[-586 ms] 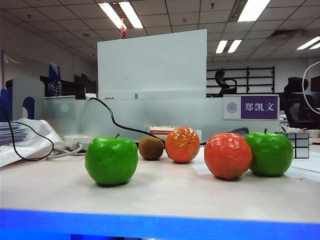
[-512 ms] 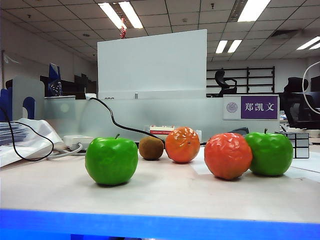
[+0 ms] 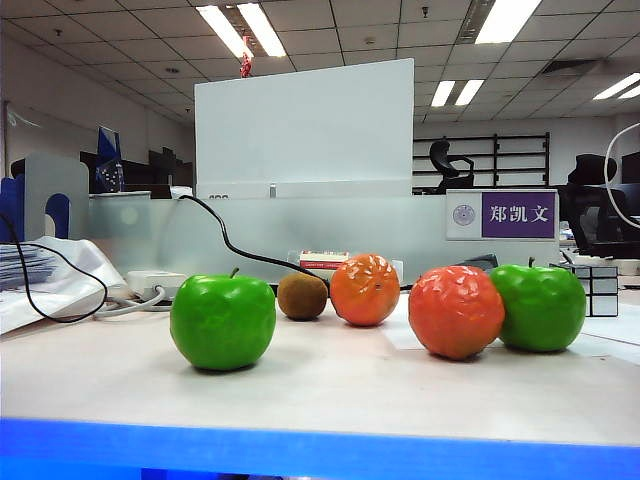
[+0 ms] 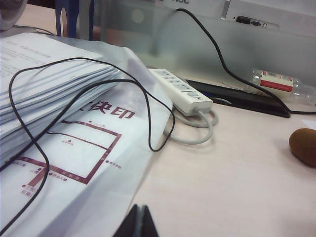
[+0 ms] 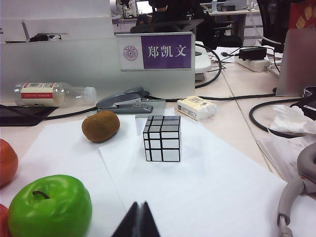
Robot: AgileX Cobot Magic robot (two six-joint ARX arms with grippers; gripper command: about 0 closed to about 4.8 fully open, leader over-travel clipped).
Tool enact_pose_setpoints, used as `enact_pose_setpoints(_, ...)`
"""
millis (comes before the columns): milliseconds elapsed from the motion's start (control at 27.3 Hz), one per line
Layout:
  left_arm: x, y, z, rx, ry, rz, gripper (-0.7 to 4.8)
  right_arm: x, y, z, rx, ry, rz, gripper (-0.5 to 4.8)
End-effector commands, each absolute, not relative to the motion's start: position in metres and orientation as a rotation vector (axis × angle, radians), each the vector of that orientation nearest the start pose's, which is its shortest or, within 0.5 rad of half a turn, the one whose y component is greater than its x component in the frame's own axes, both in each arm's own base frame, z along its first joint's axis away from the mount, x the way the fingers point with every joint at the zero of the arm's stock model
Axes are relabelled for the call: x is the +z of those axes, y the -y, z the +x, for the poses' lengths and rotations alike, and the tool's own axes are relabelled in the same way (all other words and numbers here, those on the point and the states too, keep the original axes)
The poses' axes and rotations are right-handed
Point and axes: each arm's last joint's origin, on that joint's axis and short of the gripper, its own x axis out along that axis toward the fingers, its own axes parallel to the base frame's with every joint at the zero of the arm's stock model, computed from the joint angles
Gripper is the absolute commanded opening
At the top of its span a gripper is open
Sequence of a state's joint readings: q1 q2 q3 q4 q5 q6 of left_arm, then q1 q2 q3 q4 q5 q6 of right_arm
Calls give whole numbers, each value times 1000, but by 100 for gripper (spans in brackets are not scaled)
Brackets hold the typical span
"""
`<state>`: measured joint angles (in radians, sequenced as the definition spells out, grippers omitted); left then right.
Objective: Put the same fruits together.
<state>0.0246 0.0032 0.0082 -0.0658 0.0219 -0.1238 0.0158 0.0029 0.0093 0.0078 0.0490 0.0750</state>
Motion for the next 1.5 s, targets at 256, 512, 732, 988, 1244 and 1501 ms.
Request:
enact_pose_setpoints(256, 162, -1, 97, -18, -48, -310, -5, 166, 0, 98, -22, 21, 80, -1)
enact_pose_setpoints(512, 163, 6, 96, -272, -92, -411, -5, 171, -7, 97, 211, 46, 231, -1)
enact_pose_setpoints(732, 164, 10, 94, -413, -127, -477, -5, 179, -11, 95, 392, 71, 445, -1)
enact_pose_setpoints(988, 166, 16, 91, -619, -174, -521, -5, 183, -16, 92, 587, 13, 579, -1)
enact_pose_setpoints(1244, 165, 19, 88, -784, -216, -485, -5, 182, -18, 90, 652, 6, 517, -1)
enact_pose_setpoints(1501, 163, 19, 89, -741, -206, -435, 62, 183, -21, 90, 631, 63, 362, 0)
